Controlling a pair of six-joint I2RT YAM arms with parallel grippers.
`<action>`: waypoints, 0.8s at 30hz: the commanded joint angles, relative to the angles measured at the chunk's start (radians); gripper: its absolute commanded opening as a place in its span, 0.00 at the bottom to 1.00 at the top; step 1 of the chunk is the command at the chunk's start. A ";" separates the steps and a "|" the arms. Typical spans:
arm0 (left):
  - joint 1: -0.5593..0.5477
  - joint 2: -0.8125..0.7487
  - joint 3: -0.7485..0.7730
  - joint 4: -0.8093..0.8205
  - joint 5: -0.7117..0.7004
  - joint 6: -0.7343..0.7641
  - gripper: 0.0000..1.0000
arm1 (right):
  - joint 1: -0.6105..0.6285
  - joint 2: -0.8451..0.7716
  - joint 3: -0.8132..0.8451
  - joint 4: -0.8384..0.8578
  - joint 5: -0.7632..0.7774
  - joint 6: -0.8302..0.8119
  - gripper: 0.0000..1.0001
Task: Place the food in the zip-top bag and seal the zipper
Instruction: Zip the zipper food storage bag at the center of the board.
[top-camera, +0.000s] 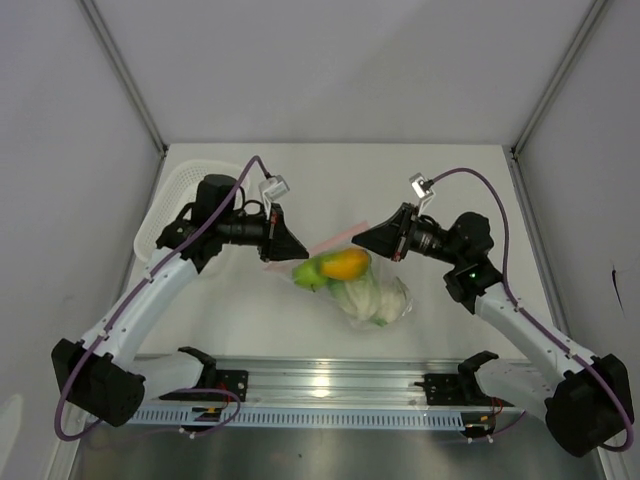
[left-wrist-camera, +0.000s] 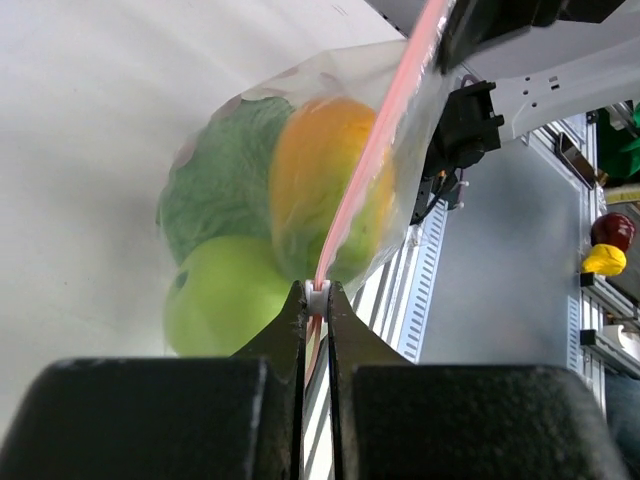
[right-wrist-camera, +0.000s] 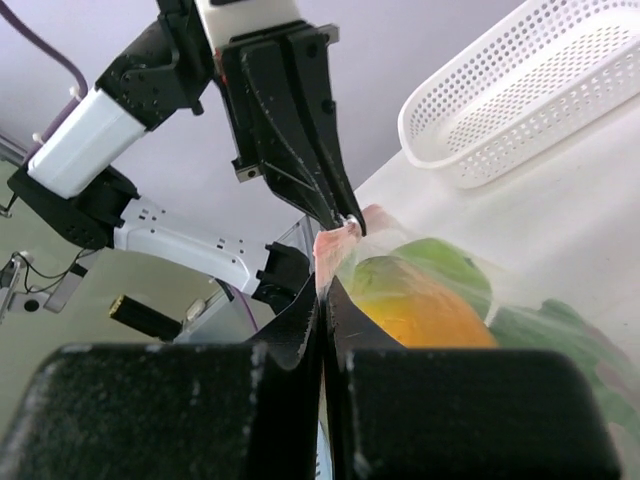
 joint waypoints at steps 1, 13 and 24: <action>0.028 -0.067 -0.027 -0.044 -0.069 0.025 0.01 | -0.055 -0.047 0.018 0.120 0.001 0.029 0.00; 0.046 -0.158 -0.082 -0.073 -0.127 0.028 0.01 | -0.279 -0.089 -0.059 0.183 -0.052 0.122 0.00; 0.046 -0.160 -0.059 -0.016 0.008 0.035 0.00 | -0.112 -0.012 0.211 -0.384 -0.206 -0.367 0.35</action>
